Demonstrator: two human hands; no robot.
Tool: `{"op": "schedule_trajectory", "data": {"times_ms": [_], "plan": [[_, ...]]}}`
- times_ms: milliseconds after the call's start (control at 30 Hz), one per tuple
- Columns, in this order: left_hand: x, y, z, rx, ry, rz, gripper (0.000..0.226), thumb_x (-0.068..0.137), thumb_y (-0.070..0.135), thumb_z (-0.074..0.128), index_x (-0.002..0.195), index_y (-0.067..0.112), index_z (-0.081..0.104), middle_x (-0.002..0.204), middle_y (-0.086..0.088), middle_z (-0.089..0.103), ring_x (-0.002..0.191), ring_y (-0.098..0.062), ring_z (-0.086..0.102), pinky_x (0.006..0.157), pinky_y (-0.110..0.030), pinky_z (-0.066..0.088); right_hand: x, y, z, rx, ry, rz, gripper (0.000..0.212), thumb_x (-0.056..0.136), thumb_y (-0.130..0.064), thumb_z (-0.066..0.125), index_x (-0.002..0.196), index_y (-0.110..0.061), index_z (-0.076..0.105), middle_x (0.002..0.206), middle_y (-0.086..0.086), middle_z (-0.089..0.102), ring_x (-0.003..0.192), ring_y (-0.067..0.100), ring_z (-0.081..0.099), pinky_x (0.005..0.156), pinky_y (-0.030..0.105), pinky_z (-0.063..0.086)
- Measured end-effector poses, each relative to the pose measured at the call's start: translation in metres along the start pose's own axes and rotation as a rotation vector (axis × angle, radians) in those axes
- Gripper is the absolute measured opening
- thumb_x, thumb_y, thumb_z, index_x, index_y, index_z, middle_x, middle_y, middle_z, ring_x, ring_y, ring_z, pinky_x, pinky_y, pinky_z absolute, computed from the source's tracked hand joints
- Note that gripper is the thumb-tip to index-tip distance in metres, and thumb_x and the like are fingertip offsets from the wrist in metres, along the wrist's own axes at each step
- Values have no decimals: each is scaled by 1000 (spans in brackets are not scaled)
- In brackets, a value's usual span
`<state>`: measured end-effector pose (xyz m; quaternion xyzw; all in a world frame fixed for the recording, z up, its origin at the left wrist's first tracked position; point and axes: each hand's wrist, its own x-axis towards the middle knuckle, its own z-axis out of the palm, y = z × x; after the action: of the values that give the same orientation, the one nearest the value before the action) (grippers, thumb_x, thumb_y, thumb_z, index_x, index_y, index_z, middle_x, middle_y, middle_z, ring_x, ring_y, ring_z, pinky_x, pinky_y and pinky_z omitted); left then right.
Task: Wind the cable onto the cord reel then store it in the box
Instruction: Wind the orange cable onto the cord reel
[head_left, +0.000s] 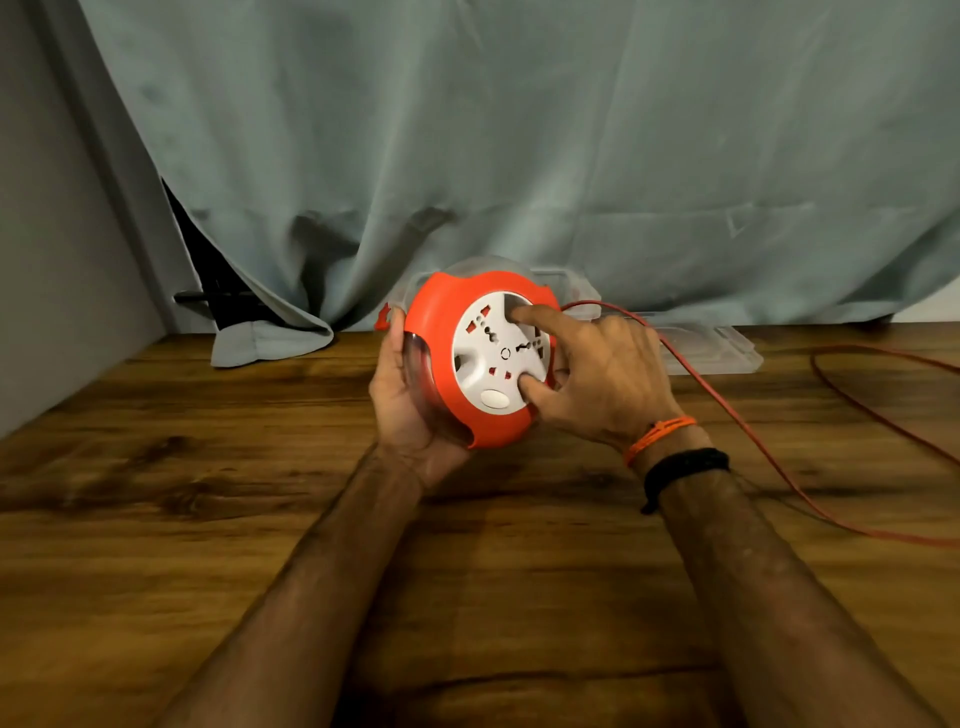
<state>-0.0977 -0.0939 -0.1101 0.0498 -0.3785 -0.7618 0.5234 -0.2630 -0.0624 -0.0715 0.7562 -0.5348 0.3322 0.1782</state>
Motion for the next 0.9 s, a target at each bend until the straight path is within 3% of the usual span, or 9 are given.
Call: {"op": "schedule_trajectory", "data": {"times_ms": [133,200,267,400,533,600,667,800,900], "plan": [[3,-2,3,21,31,41,83,91,71,37,148,12,47,147,-22,52,136,-42,49,114,-65,31,-6,-10,5,-12,120,138,60,62,-62,70,112,-30,63,87,9,69,90,35,63,78,37,42],[3,-3,5,16,34,49,85,87,70,44,147,10,48,147,-23,52,137,-43,47,116,-65,27,-6,-22,13,-34,116,246,61,62,-78,59,86,-22,65,83,7,69,87,31,64,74,34,40],[2,-3,6,23,35,52,85,85,69,45,145,9,52,146,-22,53,136,-42,49,116,-64,29,-4,-32,17,9,86,356,74,61,-87,48,69,-14,60,75,7,67,80,29,64,69,31,43],[2,-2,4,42,58,54,80,92,71,36,139,11,59,139,-20,60,131,-40,55,112,-61,38,-1,-36,18,71,59,406,79,63,-88,44,71,-12,63,76,8,68,80,28,65,71,33,51],[1,0,3,44,26,16,84,92,75,32,138,11,60,140,-22,59,131,-42,54,109,-61,41,3,-27,4,166,55,332,71,64,-86,52,54,-17,62,52,-7,60,62,16,63,64,32,52],[2,1,-1,31,-3,1,86,92,77,28,138,11,60,140,-22,59,132,-42,53,109,-60,42,4,-14,-5,229,71,226,50,68,-71,65,60,-22,64,46,-14,48,57,12,58,64,33,52],[1,2,-3,10,-42,-12,86,91,78,27,136,13,62,140,-20,60,130,-41,55,108,-61,42,3,-6,-11,236,41,131,28,71,-52,71,80,-27,64,48,-13,46,59,17,56,68,37,54],[1,3,-6,-13,-106,-54,87,91,79,27,137,15,61,141,-18,59,130,-40,55,109,-64,36,2,-3,-15,152,-45,16,56,72,-37,67,126,-34,54,55,-14,42,69,25,60,72,40,54],[1,2,-7,-11,-91,-62,87,90,80,28,139,15,60,144,-19,57,133,-41,52,107,-64,40,1,-4,-13,84,-77,-3,64,75,-39,65,136,-38,47,66,-8,55,79,28,64,78,41,53]]}}
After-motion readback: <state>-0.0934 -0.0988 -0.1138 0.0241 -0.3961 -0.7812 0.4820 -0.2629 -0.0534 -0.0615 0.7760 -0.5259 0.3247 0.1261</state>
